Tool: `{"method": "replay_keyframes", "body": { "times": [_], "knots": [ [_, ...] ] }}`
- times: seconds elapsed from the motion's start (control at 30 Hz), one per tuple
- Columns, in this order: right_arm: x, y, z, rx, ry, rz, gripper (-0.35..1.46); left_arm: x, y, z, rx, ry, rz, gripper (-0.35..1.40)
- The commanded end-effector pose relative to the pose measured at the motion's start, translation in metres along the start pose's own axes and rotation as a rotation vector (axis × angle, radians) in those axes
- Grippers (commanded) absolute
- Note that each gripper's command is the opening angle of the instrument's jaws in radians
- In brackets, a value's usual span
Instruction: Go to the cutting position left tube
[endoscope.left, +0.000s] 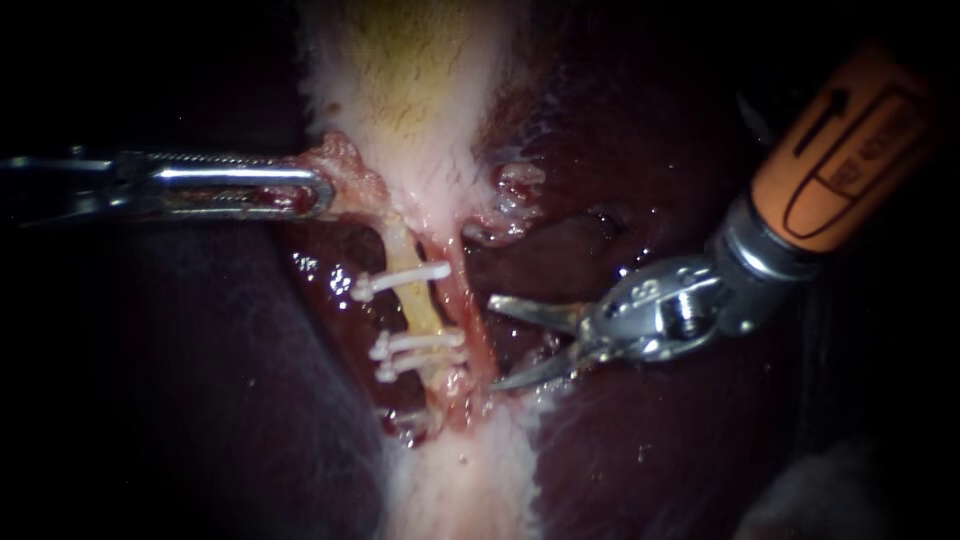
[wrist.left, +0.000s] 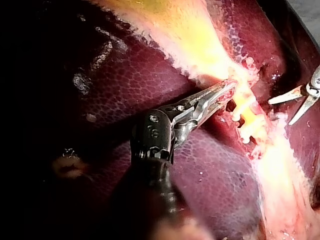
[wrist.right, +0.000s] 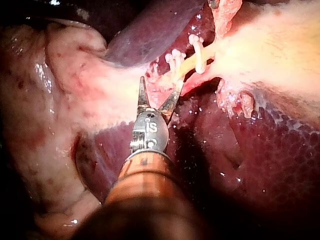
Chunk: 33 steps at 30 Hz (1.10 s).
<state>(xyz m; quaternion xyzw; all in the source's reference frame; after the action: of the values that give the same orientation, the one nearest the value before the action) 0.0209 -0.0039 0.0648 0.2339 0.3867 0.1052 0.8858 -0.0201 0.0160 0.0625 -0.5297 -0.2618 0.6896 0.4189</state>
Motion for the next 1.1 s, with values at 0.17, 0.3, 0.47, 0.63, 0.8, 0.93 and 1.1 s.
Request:
{"method": "replay_keyframes", "body": {
  "times": [0.17, 0.3, 0.47, 0.63, 0.8, 0.93, 1.1],
  "knots": [
    [0.0003, 0.0006, 0.0018, 0.015, 0.001, 0.011, 1.45, 0.0000, 0.0003, 0.0000, 0.000, 0.000, 0.000, -0.35],
    [0.0000, 0.0013, 0.0030, 0.023, -0.001, 0.020, 1.43, 0.0000, 0.0006, 0.0000, 0.000, 0.000, 0.001, -0.35],
    [-0.0007, 0.0024, 0.0043, 0.024, -0.002, 0.025, 1.43, 0.0000, 0.0009, -0.0001, 0.000, 0.000, 0.001, -0.35],
    [-0.0012, 0.0036, 0.0051, 0.024, -0.004, 0.038, 1.43, -0.0001, 0.0009, -0.0001, 0.000, 0.000, 0.001, -0.35],
    [-0.0013, 0.0050, 0.0061, 0.019, -0.004, 0.039, 1.43, -0.0001, 0.0009, -0.0001, 0.000, 0.000, 0.001, -0.35],
    [-0.0008, 0.0057, 0.0071, 0.023, 0.016, 0.042, 1.43, -0.0001, 0.0009, 0.0000, 0.000, 0.000, 0.001, -0.35],
    [0.0001, 0.0057, 0.0088, 0.089, 0.075, 0.081, 1.43, -0.0001, 0.0006, 0.0001, -0.001, 0.000, 0.002, -0.35]
  ]
}}
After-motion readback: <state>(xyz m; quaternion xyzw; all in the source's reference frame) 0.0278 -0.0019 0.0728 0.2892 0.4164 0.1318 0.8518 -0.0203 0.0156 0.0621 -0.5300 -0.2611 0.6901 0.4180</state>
